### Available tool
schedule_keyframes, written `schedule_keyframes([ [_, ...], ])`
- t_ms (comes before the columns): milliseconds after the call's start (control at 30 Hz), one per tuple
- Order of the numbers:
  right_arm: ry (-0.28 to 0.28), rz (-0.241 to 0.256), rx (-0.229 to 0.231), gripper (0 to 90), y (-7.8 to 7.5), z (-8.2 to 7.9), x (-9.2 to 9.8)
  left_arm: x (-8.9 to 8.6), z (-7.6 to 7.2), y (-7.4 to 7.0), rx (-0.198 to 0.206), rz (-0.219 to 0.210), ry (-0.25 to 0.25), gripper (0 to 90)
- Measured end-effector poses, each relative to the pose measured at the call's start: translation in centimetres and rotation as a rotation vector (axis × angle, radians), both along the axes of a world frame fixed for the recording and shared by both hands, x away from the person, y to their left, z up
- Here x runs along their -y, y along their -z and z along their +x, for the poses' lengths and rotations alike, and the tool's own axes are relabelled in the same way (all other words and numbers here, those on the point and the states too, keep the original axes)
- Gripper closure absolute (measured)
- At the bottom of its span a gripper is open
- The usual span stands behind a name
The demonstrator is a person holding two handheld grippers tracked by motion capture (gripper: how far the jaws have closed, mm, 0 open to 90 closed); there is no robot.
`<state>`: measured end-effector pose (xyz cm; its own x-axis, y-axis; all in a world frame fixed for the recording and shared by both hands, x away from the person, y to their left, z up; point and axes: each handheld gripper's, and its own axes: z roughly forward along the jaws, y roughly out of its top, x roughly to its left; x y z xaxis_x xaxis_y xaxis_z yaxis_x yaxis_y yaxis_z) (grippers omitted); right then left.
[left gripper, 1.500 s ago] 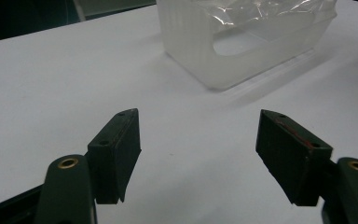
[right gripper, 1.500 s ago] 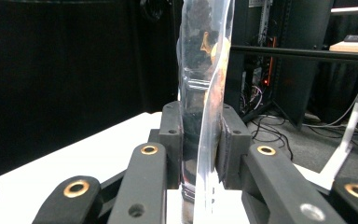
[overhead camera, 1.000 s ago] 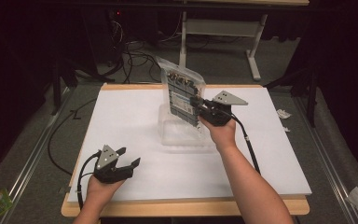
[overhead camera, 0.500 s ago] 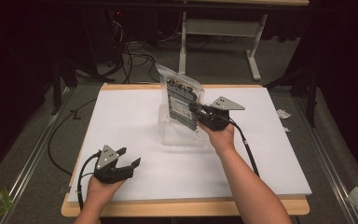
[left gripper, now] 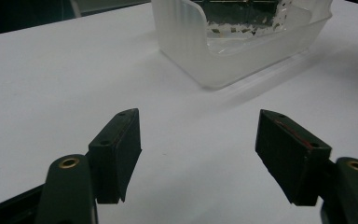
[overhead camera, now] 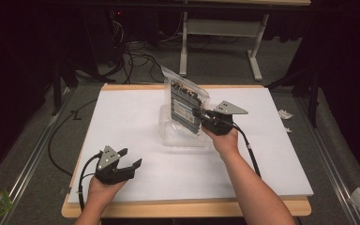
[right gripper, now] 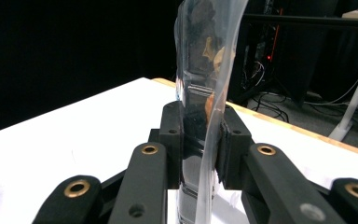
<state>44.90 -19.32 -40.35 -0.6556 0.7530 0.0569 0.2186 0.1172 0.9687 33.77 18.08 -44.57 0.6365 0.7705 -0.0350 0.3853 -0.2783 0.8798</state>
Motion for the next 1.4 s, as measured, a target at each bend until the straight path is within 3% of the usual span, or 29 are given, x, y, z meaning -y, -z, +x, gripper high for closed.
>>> schedule_keyframes([
  [300, 0.008, 0.004, -0.024, 76.5, 1.5, -0.7, 0.8, 0.1, 0.1, 0.0, -0.005, -0.011, 0.002, 31.8],
  [467, 0.011, -0.009, -0.011, 76.3, 1.5, -0.9, 0.5, 0.1, 0.1, 0.0, -0.007, -0.014, 0.001, 31.8],
  [667, 0.027, -0.019, -0.051, 72.7, 1.1, -0.6, 0.6, 0.0, 0.1, 0.0, -0.007, -0.023, -0.003, 31.8],
  [967, 0.037, -0.024, -0.090, 53.3, 0.9, 0.0, 0.6, -0.1, 0.2, 0.0, -0.006, -0.025, -0.006, 31.7],
  [1400, 0.035, 0.018, -0.148, 25.9, 0.5, 0.0, 1.2, -0.2, 0.1, 0.0, -0.003, -0.027, 0.001, 31.7],
])
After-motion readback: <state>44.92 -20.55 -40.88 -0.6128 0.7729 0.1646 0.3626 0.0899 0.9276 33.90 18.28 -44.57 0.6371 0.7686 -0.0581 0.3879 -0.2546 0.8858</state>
